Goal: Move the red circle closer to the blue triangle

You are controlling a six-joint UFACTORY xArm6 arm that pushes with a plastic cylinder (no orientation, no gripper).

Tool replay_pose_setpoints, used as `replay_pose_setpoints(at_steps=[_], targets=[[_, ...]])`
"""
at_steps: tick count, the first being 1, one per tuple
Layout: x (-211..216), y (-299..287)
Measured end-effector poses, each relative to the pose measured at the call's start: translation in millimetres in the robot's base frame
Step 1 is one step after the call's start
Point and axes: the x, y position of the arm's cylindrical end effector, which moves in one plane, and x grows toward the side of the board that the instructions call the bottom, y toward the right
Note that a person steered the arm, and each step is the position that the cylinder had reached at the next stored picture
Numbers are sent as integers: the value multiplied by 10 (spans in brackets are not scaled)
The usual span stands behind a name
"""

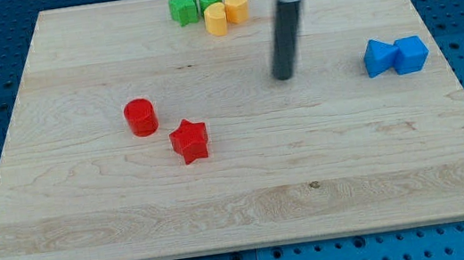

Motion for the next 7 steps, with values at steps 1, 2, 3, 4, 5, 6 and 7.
replay_pose_setpoints(at_steps=[1, 2, 3, 4, 5, 6, 7], targets=[[0, -989], [0, -2040], [139, -2531], [424, -2474], [425, -2273], [426, -1945], [452, -1586]])
